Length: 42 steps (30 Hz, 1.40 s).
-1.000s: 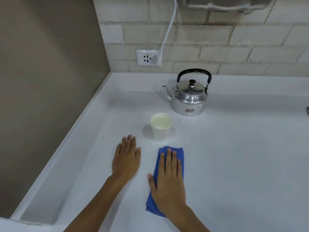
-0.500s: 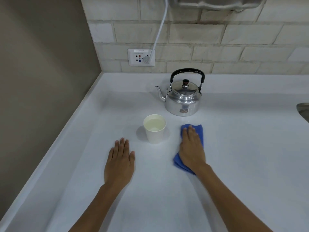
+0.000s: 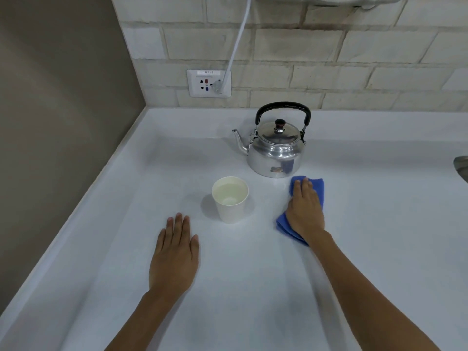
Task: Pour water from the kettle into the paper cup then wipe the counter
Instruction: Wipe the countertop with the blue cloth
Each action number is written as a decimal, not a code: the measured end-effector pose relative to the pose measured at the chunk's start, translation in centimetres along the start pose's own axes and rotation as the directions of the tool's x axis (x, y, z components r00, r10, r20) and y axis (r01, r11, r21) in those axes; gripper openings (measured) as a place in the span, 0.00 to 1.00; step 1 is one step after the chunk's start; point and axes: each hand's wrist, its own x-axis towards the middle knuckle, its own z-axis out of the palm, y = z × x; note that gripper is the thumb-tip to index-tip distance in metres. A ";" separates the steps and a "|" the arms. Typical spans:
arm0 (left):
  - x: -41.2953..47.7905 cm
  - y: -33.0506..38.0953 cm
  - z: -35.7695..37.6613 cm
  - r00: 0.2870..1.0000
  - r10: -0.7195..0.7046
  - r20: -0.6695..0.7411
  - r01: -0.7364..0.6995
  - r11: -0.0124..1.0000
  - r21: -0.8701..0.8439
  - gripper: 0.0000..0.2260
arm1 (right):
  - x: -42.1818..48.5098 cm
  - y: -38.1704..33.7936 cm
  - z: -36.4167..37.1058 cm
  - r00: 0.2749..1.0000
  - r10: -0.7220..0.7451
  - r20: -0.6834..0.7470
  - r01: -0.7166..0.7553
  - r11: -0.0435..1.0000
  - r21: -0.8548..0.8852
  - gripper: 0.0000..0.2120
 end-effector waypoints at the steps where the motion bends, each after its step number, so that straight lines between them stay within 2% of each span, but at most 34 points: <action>1: 0.0 0.0 0.0 1.000 0.001 -0.001 -0.001 1.000 0.004 0.35 | 0.3 -1.4 0.6 1.000 -0.017 0.003 0.017 1.000 -0.001 0.25; 5: -0.1 -0.1 -0.1 1.000 0.012 -0.010 -0.013 1.000 -0.011 0.34 | -2.0 -4.9 2.4 0.970 -0.238 0.045 0.238 0.971 0.000 0.25; 9: 0.0 -0.3 -0.1 0.999 0.031 -0.021 -0.032 0.999 -0.039 0.39 | -4.4 -2.0 1.2 0.905 -0.421 0.053 0.416 0.905 0.092 0.25; 11: -0.1 -0.2 -0.1 0.999 0.027 -0.025 -0.028 0.999 -0.042 0.41 | -3.2 0.4 0.1 0.919 -0.392 0.038 0.387 0.918 0.085 0.24; 14: -0.1 0.1 -0.3 0.999 0.019 -0.034 -0.020 1.000 -0.021 0.40 | -0.5 1.9 -0.9 0.979 -0.203 0.030 0.201 0.978 0.062 0.24; 16: -0.1 0.4 -0.5 0.999 0.016 -0.027 -0.016 1.000 0.003 0.38 | -0.2 0.9 -0.3 0.987 -0.159 0.021 0.159 0.987 0.028 0.24; 18: -0.1 0.4 -0.5 1.000 0.021 -0.022 -0.021 1.000 0.014 0.39 | -1.1 -1.1 0.7 0.970 -0.243 0.031 0.243 0.970 0.011 0.25; 21: 0.0 0.2 -0.3 0.999 0.033 -0.031 -0.033 0.999 0.006 0.41 | -3.5 -3.4 2.0 0.898 -0.431 0.090 0.427 0.902 0.055 0.25; 24: 0.0 0.0 -0.3 0.999 0.032 -0.011 -0.032 0.999 0.002 0.39 | -4.1 -2.1 0.8 0.865 -0.492 0.102 0.477 0.867 0.141 0.24; 26: 0.0 0.0 -0.3 1.000 0.027 0.002 -0.027 1.000 0.008 0.35 | -3.3 0.5 -0.4 0.908 -0.407 0.103 0.384 0.904 0.189 0.23; 29: 0.0 0.0 -0.4 1.000 0.021 0.023 -0.022 0.999 0.027 0.34 | -2.5 4.1 -2.2 0.980 -0.175 0.089 0.156 0.969 0.191 0.22; 33: 0.0 0.0 -0.3 1.000 0.015 0.020 -0.016 0.999 0.051 0.31 | -4.3 3.1 -1.9 0.995 -0.082 0.056 0.078 0.995 0.066 0.23; 37: 0.0 0.0 -0.1 1.000 0.009 0.023 -0.010 0.999 0.050 0.24 | -9.4 -1.9 -0.7 0.991 -0.135 -0.022 0.136 0.989 0.058 0.23; 39: 0.0 -0.1 -0.1 1.000 0.009 0.026 -0.010 0.999 0.042 0.24 | -12.4 -5.0 -0.1 0.980 -0.190 -0.063 0.195 0.977 0.085 0.18; 42: 0.0 -0.2 -0.1 0.999 0.022 0.036 -0.024 0.998 0.052 0.25 | -15.6 -8.0 0.2 0.957 -0.286 0.039 0.279 0.952 0.123 0.24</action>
